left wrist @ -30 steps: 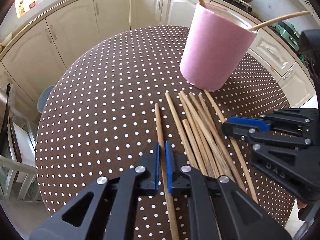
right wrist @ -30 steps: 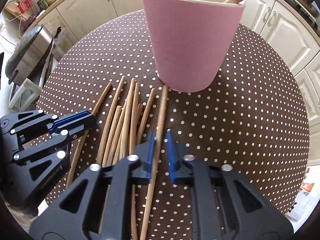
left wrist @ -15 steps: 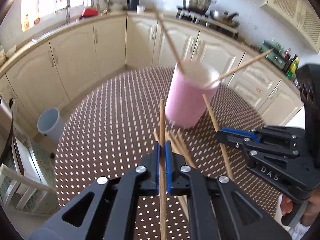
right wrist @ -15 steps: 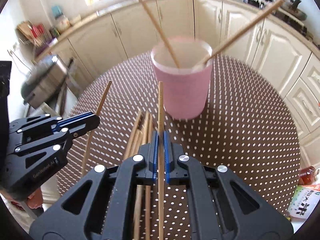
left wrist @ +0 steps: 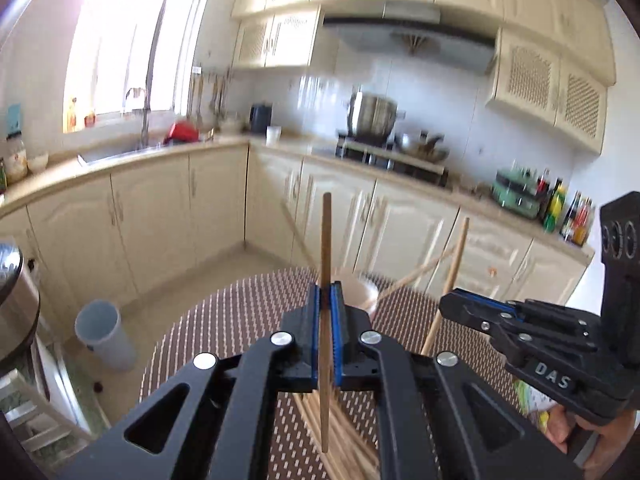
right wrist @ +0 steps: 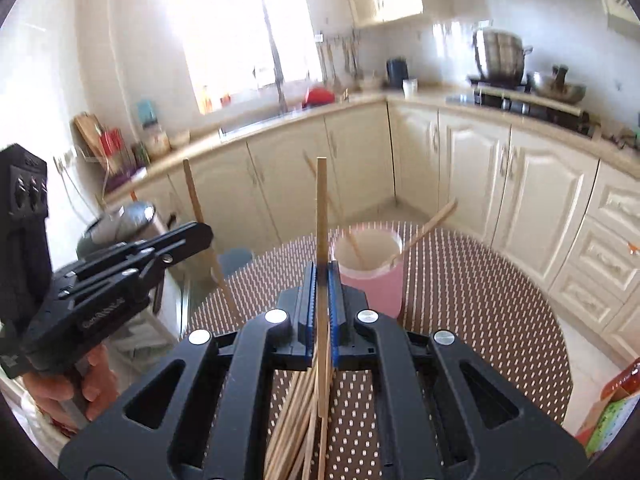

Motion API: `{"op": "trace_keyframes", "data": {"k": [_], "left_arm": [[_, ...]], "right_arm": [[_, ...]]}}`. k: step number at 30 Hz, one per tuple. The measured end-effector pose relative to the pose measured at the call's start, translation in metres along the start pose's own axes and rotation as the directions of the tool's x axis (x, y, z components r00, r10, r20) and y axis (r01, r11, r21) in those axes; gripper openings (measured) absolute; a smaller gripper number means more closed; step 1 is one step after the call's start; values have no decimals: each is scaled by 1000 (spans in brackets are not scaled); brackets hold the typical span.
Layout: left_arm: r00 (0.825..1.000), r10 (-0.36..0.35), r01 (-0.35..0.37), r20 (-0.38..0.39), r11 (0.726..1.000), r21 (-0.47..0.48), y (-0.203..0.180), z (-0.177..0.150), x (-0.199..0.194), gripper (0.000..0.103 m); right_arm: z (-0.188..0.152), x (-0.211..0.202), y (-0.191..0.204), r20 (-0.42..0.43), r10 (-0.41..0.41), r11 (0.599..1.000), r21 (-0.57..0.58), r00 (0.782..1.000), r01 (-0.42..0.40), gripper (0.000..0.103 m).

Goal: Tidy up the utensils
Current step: 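Raise the left tool's chopstick above the pink cup while the right tool carries its chopstick there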

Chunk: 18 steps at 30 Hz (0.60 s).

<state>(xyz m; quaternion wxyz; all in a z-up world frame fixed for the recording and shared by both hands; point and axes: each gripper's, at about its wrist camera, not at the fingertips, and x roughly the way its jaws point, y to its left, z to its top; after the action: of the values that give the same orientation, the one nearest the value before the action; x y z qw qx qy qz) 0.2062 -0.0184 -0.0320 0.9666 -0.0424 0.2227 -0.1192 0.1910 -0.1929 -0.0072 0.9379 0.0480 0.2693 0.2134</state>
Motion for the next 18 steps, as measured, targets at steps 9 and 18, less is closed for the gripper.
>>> {"op": "trace_keyframes", "data": {"k": [9, 18], "left_arm": [[983, -19, 19, 183, 1000, 0, -20, 46, 0, 6], [952, -9, 25, 307, 999, -48, -26, 81, 11, 6]], "right_arm": [[37, -31, -2, 223, -45, 999, 9, 974, 44, 6], [56, -19, -9, 324, -103, 995, 31, 940, 99, 6]]}}
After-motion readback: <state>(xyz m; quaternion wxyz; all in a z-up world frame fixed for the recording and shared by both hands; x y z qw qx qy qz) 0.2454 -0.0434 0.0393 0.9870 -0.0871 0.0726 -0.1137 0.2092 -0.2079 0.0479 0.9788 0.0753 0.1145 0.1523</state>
